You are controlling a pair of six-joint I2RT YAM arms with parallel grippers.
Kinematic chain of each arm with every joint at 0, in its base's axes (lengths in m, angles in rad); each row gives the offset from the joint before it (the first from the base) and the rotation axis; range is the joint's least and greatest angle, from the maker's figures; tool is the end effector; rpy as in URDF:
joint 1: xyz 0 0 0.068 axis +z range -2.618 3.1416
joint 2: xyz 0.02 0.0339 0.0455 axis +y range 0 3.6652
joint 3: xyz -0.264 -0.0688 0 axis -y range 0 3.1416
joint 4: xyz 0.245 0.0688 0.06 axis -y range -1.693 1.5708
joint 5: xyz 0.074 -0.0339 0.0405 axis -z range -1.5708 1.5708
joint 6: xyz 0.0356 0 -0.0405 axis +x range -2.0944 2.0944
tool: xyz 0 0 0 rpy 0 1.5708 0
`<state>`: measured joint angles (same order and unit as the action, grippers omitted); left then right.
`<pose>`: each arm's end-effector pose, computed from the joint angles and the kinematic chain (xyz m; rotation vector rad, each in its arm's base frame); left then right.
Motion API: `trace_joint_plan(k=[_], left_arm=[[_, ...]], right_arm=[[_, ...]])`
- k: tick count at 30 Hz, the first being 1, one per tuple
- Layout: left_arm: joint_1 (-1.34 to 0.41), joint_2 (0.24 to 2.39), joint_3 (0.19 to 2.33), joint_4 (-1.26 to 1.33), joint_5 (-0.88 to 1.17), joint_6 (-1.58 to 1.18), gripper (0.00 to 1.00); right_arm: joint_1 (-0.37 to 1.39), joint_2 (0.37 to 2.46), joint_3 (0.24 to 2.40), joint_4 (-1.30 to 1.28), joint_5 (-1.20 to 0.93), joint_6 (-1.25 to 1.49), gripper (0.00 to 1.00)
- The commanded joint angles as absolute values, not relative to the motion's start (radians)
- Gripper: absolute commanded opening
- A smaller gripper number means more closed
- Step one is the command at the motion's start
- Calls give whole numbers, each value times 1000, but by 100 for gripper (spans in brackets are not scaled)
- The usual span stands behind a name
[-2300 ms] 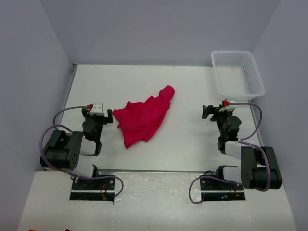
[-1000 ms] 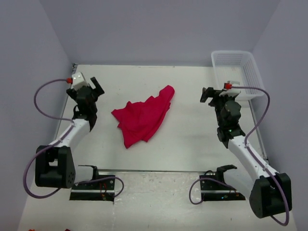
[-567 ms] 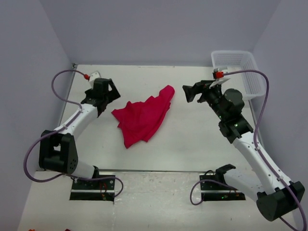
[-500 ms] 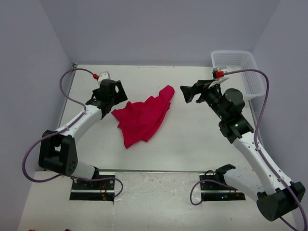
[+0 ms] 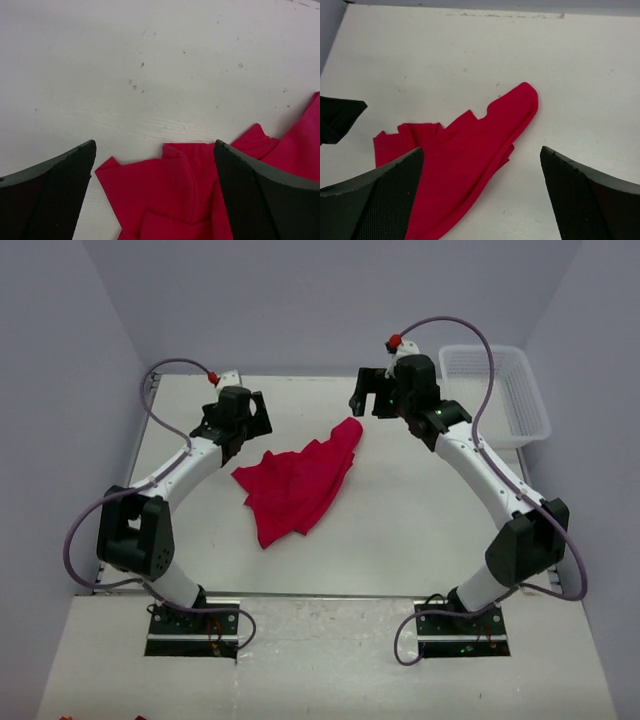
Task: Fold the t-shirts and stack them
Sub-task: Flatten out the tshirt
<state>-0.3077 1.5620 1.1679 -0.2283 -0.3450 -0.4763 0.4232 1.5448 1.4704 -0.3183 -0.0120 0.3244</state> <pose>0.3413 -0.0958 0.2761 -0.3716 2.1202 -0.0752 0.3310 0.1495 0.3771 -0.1066 1.9946 0.4985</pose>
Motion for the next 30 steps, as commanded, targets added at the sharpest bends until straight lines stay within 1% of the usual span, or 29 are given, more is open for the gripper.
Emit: trace_joint_plan(k=[1, 2, 3, 4, 5, 6, 8, 9, 12, 15, 21, 26, 27, 28, 30], left_arm=[[-322, 1641, 1224, -281, -344, -454, 100], [-327, 1647, 1220, -249, -338, -456, 100], [-330, 1657, 1216, -235, -325, -457, 100], [-330, 1689, 1224, -230, -310, -460, 95], [-330, 1712, 1241, -245, -293, -460, 81], [-331, 1738, 1279, -262, -264, -459, 63], [-333, 1790, 1301, -282, -236, -457, 61], [-333, 1796, 1301, -279, -224, -463, 56], [-334, 1815, 1299, -252, -177, -471, 47], [-336, 1842, 1307, -250, -147, -477, 47], [-344, 1853, 1295, -249, -137, -488, 49], [-347, 1870, 1289, -252, -123, -494, 46], [-347, 1876, 1289, -252, -124, -494, 39], [-347, 1881, 1289, -253, -124, -494, 35], [-347, 1899, 1293, -255, -124, -492, 31]], right_arm=[[428, 1609, 1593, -489, 84, 322, 99], [428, 1643, 1670, -515, 86, 319, 97], [428, 1708, 1705, -541, 100, 322, 89], [428, 1736, 1741, -587, 101, 324, 85], [429, 1761, 1793, -603, 95, 318, 82], [428, 1788, 1804, -610, 98, 319, 78], [428, 1798, 1806, -606, 100, 318, 75], [428, 1802, 1804, -601, 101, 318, 75], [426, 1812, 1796, -597, 106, 314, 74], [426, 1821, 1784, -595, 127, 310, 74], [416, 1812, 1743, -572, 132, 322, 75], [413, 1807, 1710, -566, 140, 328, 75], [413, 1807, 1709, -568, 146, 328, 75], [410, 1809, 1703, -566, 147, 328, 75], [407, 1807, 1698, -568, 147, 328, 76]])
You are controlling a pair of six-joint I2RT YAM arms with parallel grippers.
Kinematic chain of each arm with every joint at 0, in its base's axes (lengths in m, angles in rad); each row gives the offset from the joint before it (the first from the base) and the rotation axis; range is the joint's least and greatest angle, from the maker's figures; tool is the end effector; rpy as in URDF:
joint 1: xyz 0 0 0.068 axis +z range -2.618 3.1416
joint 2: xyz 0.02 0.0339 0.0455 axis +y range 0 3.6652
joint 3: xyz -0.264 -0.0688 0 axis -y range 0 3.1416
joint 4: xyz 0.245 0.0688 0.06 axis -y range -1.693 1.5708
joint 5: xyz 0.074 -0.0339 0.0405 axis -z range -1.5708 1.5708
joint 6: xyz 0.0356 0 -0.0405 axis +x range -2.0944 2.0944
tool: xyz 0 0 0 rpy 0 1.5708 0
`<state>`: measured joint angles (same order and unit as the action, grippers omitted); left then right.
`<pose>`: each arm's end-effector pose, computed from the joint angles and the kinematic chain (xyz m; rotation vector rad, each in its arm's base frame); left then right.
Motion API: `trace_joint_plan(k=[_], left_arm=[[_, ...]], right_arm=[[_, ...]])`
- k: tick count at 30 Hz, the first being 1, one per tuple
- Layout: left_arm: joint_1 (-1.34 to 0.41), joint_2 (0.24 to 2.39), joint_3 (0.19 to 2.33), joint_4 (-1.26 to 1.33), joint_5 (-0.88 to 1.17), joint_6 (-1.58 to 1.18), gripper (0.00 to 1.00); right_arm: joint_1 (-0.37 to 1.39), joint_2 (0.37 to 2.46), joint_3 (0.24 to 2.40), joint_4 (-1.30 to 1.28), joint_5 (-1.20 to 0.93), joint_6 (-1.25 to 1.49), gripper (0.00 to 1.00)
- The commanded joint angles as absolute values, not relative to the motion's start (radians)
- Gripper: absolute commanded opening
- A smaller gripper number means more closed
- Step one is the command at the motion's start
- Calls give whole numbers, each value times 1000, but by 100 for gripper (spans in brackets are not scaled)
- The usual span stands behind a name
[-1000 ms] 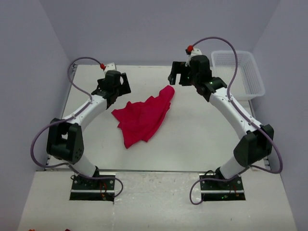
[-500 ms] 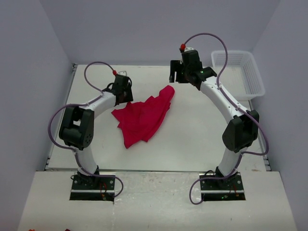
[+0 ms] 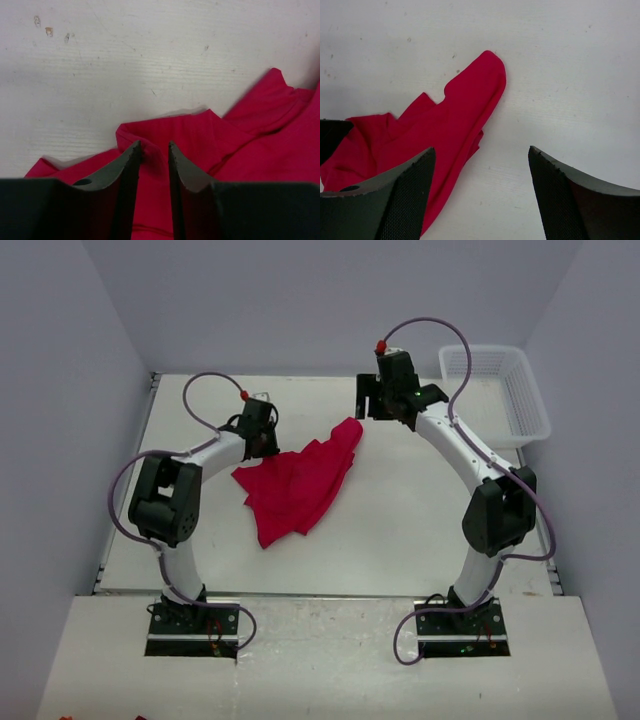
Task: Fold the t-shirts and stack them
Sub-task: Flatten out the tshirt
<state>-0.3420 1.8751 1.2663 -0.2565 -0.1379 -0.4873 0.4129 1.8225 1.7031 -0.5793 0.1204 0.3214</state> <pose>0.3834 -0.1313 0.1913 -0.2385 2.4241 -0.2072 0.3863 0.1646 0.3292 -0.0402 2.2756 0.2525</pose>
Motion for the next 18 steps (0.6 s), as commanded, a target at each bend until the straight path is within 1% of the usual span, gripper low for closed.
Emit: trace_joint_plan(k=[1, 2, 7, 10, 12, 18], left_arm=[[-347, 1907, 1298, -259, -124, -492, 30], [-347, 1913, 1307, -262, -123, -492, 29], [-347, 1956, 1322, -265, -112, -491, 18], [-347, 1954, 1327, -270, -117, -485, 9], [-347, 1953, 1333, -285, -133, -480, 0], [-347, 1919, 1332, -308, -159, -472, 0]], right_arm=[[407, 1804, 1694, -568, 149, 330, 76], [403, 1802, 1690, -566, 150, 331, 76], [393, 1807, 1681, -561, 138, 333, 76], [388, 1821, 1677, -565, 135, 330, 77], [385, 1833, 1680, -565, 112, 331, 76], [383, 1899, 1695, -566, 22, 357, 78]])
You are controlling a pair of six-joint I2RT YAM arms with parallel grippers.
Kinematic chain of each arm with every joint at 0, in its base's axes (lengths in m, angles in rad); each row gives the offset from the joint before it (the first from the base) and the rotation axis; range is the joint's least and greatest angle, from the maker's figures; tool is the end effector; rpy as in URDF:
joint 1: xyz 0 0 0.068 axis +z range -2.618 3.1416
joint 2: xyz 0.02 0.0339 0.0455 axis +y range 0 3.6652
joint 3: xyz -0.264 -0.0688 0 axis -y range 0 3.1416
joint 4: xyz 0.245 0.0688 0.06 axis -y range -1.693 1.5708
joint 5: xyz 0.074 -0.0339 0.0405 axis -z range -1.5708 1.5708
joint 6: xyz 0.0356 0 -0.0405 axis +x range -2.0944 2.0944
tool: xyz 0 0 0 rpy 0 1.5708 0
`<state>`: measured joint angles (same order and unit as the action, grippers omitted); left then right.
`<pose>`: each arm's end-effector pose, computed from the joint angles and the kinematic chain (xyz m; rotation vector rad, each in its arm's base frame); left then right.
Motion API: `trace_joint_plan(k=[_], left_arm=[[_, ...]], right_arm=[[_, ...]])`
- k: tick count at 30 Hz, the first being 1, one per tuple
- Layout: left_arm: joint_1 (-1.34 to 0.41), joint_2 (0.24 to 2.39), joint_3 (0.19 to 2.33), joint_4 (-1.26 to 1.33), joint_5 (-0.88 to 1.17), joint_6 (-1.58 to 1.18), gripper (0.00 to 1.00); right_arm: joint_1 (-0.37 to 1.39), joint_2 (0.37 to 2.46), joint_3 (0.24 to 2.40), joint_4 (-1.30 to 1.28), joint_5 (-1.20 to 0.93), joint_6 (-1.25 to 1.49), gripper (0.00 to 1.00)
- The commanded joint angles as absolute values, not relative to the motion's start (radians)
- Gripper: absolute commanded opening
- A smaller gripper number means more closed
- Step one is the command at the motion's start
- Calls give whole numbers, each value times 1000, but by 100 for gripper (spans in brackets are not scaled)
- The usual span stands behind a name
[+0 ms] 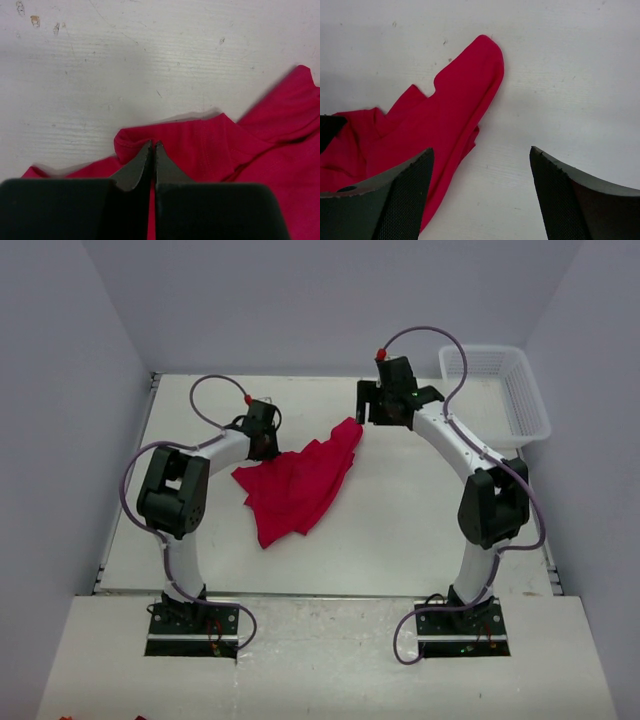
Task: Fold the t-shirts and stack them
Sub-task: Flatten out the tshirt
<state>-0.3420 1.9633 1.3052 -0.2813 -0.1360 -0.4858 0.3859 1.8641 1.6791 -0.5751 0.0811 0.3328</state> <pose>0.3935 -0.1350 0.1668 -0.2356 2.4950 -0.1729 0.3972 0.1582 0.3047 -0.0214 2.3428 0.2645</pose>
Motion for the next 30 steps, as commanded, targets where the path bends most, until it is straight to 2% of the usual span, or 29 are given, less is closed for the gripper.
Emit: trace_joint_plan(k=[1, 15, 18, 19, 25, 30], left_arm=[[-347, 1913, 1328, -311, -167, -472, 0], [-348, 1631, 1344, -369, -212, -416, 0], [-348, 1585, 1374, -400, -218, -403, 0], [-348, 1577, 1391, -408, -219, -399, 0], [-348, 1532, 1422, -434, -206, -384, 0], [-348, 1528, 1416, -439, -221, -371, 0]], right_arm=[[385, 1908, 1695, -565, 14, 365, 78], [388, 2065, 1764, -633, -126, 387, 84], [396, 2094, 1775, -629, -153, 394, 79], [397, 2112, 1779, -629, -161, 400, 75], [403, 2158, 1798, -626, -161, 428, 62], [414, 2158, 1740, -579, -169, 452, 61]])
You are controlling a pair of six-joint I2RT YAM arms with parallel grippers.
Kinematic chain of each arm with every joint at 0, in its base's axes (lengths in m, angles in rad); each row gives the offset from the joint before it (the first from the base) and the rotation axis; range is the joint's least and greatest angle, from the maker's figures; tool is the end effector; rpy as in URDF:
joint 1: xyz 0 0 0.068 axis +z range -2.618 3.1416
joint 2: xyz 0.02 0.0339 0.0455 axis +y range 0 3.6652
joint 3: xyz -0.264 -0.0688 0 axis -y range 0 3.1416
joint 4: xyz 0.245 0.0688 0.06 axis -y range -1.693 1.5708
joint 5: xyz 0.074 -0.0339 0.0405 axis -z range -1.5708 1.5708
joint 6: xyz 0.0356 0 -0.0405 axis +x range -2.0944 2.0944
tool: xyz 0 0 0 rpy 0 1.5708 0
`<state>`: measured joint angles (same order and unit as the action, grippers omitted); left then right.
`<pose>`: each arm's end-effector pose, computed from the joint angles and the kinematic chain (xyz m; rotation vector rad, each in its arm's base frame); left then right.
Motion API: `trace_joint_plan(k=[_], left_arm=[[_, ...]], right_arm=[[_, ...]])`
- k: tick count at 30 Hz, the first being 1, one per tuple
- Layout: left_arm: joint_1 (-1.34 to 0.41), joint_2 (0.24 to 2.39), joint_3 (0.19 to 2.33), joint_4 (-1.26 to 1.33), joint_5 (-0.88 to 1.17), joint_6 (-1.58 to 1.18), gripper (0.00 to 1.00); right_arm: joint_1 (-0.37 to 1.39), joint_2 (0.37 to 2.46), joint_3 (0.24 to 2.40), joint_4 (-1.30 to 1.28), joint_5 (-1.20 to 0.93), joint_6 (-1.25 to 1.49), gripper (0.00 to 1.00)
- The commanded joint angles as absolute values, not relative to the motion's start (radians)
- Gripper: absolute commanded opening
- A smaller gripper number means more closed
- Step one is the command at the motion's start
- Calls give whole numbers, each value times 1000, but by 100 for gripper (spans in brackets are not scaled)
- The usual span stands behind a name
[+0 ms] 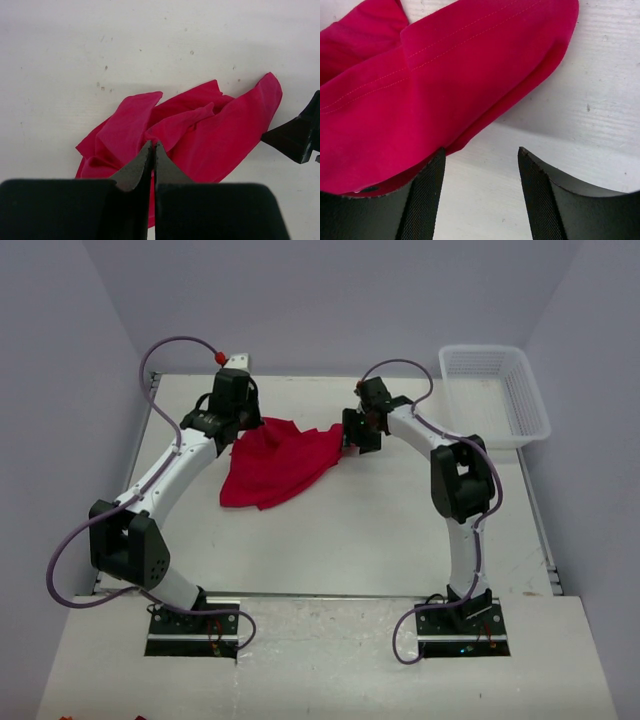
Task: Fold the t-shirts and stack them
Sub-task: Flatten out the tshirt
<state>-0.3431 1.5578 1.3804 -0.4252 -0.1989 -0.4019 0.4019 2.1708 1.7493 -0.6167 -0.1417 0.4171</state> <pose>0.3395 -0.1138 0.3316 -0.1772 2.1604 -0.2131 0.4330 0.1895 0.1918 -0.0314 2.6709 0.4639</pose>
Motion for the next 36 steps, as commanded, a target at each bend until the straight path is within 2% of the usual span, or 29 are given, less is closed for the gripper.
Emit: trace_joint_plan(k=[1, 7, 10, 14, 16, 17, 18, 25, 36], left_arm=[[-348, 1529, 1410, -436, -222, -370, 0], [-348, 1539, 1376, -411, -212, -370, 0], [-348, 1537, 1364, -400, -207, -370, 0], [-348, 1539, 1351, -396, -204, -368, 0], [-348, 1539, 1342, -396, -202, -367, 0], [-348, 1537, 1339, -393, -204, -364, 0], [-348, 1536, 1338, -394, -206, -362, 0], [-348, 1499, 1383, -422, -244, -330, 0], [-348, 1385, 1659, -589, -278, -278, 0]], right_arm=[[416, 2163, 1738, -572, -172, 454, 61], [423, 2221, 1808, -566, -181, 474, 60], [428, 2276, 1887, -600, -186, 479, 54], [431, 2312, 1933, -601, -189, 488, 28], [434, 2319, 1945, -598, -187, 489, 21], [434, 2321, 1950, -597, -186, 491, 6], [436, 2322, 1959, -598, -183, 488, 0], [451, 2205, 1957, -644, -60, 434, 0], [454, 1754, 1856, -795, 149, 353, 0]])
